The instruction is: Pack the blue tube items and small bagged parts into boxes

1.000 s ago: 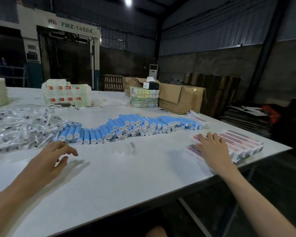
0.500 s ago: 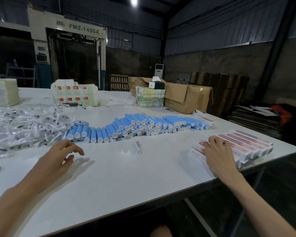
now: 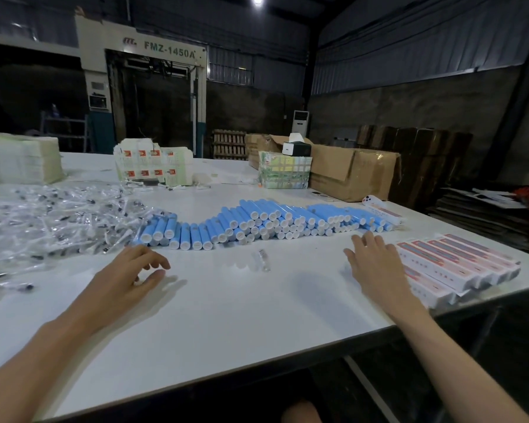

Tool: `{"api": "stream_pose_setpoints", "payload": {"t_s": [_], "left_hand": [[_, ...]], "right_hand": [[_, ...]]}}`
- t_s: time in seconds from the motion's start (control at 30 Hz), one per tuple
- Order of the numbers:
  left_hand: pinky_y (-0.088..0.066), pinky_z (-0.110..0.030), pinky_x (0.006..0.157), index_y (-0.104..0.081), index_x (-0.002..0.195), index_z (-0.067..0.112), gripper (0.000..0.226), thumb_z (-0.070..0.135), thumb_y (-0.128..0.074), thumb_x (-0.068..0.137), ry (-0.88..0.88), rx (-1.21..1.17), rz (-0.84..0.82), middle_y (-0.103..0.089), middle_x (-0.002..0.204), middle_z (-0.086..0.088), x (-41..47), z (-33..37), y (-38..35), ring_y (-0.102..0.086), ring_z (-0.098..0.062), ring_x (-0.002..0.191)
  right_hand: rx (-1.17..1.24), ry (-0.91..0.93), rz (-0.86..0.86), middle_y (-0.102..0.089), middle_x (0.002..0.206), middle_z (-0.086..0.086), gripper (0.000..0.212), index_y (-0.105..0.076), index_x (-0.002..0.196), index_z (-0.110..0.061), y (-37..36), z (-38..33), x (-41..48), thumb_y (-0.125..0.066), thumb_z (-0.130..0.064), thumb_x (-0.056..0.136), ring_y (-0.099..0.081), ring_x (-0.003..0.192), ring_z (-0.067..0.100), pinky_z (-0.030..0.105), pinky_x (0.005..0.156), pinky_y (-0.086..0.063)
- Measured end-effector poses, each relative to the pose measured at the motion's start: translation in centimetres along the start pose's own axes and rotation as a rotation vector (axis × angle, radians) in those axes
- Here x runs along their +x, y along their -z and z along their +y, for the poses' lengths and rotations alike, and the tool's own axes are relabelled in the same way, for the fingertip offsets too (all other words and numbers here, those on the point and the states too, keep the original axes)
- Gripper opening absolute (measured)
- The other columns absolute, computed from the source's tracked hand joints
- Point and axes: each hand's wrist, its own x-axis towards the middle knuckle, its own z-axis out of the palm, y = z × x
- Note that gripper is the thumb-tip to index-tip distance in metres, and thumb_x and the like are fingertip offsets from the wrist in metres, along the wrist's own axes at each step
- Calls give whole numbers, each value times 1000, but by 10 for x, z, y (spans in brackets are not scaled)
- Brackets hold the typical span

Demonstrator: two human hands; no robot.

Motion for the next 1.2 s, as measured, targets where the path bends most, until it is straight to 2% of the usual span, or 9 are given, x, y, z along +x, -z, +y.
{"api": "stream_pose_setpoints", "payload": {"t_s": [0.13,0.23,0.37,0.53,0.63,0.8,0.93,1.07,1.2], "left_hand": [[-50,-31,76,-63,111,39,36,68,-43,104,115,14,18,-64,108,22,-2,6,3,-60,-1,97],[-52,-34,75,-62,103,44,19,59,-51,105,183,62,-5,-67,93,22,-3,9,6,-61,1,86],[-54,-34,75,-64,104,40,20,56,-53,102,256,144,-15,-69,84,20,-1,12,8,-62,1,81],[-49,-32,70,-63,105,37,17,50,-52,100,429,266,25,-69,81,16,2,12,11,-62,-9,81],[-40,-30,63,-62,107,36,30,55,-43,95,499,321,62,-69,84,14,0,11,18,-65,-12,85],[-45,-42,98,-59,136,19,32,24,-55,105,595,680,69,-68,130,-4,9,0,55,-60,-30,121],[-41,-49,108,-52,140,3,41,15,-55,101,851,923,64,-55,143,-19,7,-13,116,-49,-40,133],[-37,-52,115,-51,144,-1,57,40,-60,106,1093,992,25,-46,153,-26,-20,-31,172,-42,-45,142],[-44,-50,112,-67,129,8,59,60,-62,102,1134,975,-146,-56,144,-24,-49,-46,188,-51,-42,135]], "right_hand": [[463,114,72,-71,114,3,30,-65,123,-17,18,-77,22,-44,-32,109,-65,106,26,40,84,-51],[802,240,28,-70,86,-1,24,-67,105,-16,37,-146,34,-46,-27,108,-66,82,23,39,70,-52],[1201,378,-104,-69,72,3,20,-70,97,-15,55,-243,44,-54,-23,106,-65,69,21,38,68,-52],[1585,291,-326,-63,64,10,21,-70,94,-11,41,-331,32,-54,-19,106,-54,54,8,28,59,-43],[1679,230,-389,-62,62,1,23,-70,94,-23,23,-344,33,-52,-16,107,-53,55,8,28,58,-42],[1802,129,-475,-63,59,-1,24,-72,97,-14,3,-344,43,-51,-9,106,-47,46,9,20,43,-36],[1838,174,-500,-66,64,2,24,-72,97,-17,3,-347,42,-51,-10,106,-49,48,11,21,44,-37],[1857,236,-496,-66,65,-1,24,-73,96,-21,3,-346,40,-52,-12,105,-50,50,9,20,45,-39],[1855,256,-493,-66,65,-2,25,-74,96,-22,5,-346,38,-53,-12,105,-51,50,8,20,47,-39]]}}
